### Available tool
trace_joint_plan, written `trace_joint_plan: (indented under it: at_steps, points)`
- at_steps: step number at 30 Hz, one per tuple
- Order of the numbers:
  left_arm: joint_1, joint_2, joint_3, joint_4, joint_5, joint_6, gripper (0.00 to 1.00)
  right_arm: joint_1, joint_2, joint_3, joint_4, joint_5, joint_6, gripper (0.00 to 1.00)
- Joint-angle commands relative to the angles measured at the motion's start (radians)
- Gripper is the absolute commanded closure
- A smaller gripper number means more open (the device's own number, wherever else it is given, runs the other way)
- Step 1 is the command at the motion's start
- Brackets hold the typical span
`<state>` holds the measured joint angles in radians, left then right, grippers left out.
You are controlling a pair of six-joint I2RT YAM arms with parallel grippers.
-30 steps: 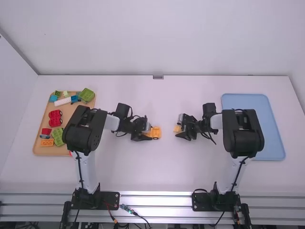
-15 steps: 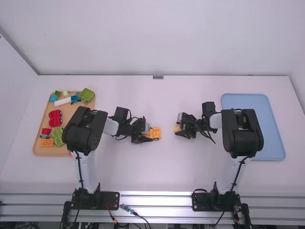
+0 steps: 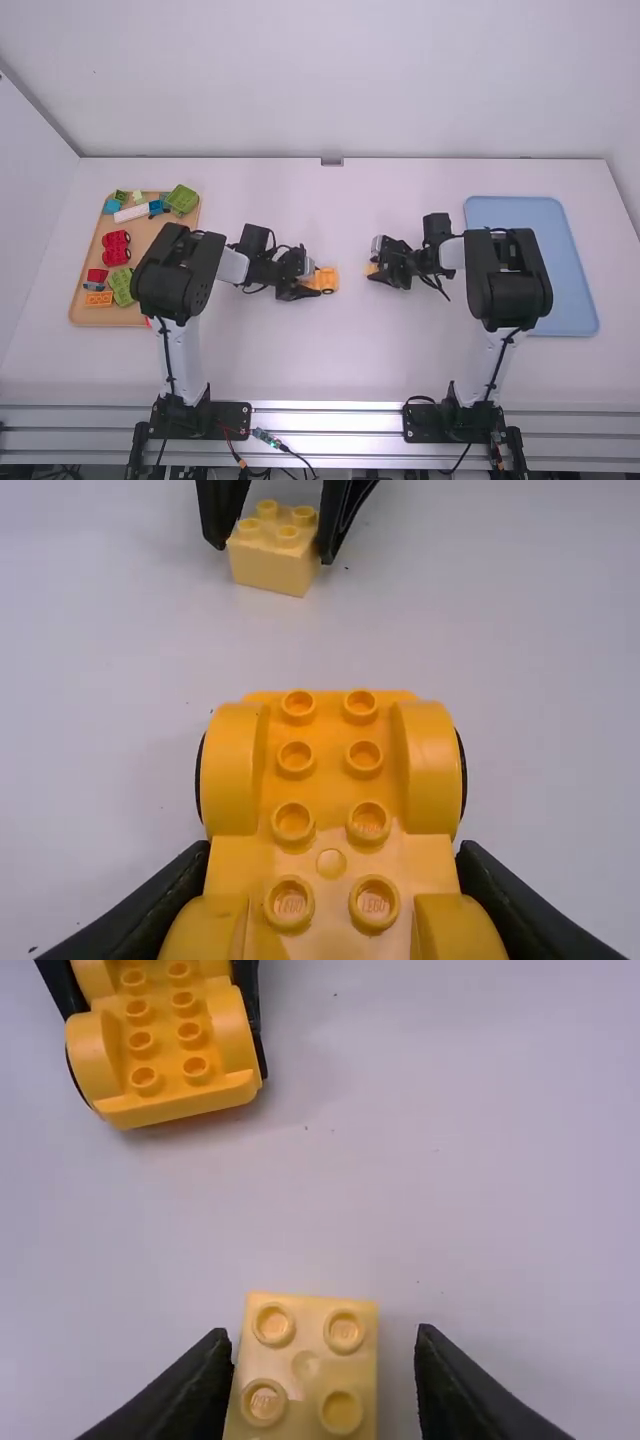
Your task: Assemble lego blocks to make yellow taxi
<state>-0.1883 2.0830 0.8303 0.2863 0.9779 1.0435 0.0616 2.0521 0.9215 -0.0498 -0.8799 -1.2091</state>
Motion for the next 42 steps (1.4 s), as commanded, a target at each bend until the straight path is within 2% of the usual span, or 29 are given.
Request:
trace_joint_plan:
  at_steps: [1,3,11,22,26,29,32,42]
  points:
    - [-0.003,0.027,-0.029,-0.019,-0.164,0.019,0.69,0.005,0.016,0.015,-0.008,-0.006,0.004,0.59]
    - [-0.002,0.027,-0.026,-0.020,-0.165,0.019,0.70,0.005,0.016,0.015,-0.016,-0.006,-0.008,0.64]
    - [-0.003,0.027,-0.024,-0.023,-0.165,0.019,0.71,0.005,0.016,0.015,-0.015,-0.006,-0.007,0.73]
    - [-0.024,0.027,-0.024,-0.027,-0.189,0.019,0.73,0.011,0.013,0.036,-0.040,-0.091,-0.022,0.72]
    - [-0.053,0.027,-0.024,-0.022,-0.240,0.016,0.77,0.039,0.012,0.100,-0.158,-0.111,-0.050,0.73]
    - [-0.059,0.027,-0.023,-0.002,-0.244,-0.024,0.77,0.073,0.012,0.160,-0.290,-0.113,-0.140,0.80]
    - [-0.054,0.027,-0.024,-0.003,-0.239,-0.030,0.77,0.095,0.012,0.192,-0.358,-0.116,-0.189,0.83]
    - [-0.054,0.027,-0.024,-0.015,-0.244,-0.030,0.78,0.177,0.012,0.210,-0.359,-0.118,-0.174,0.89]
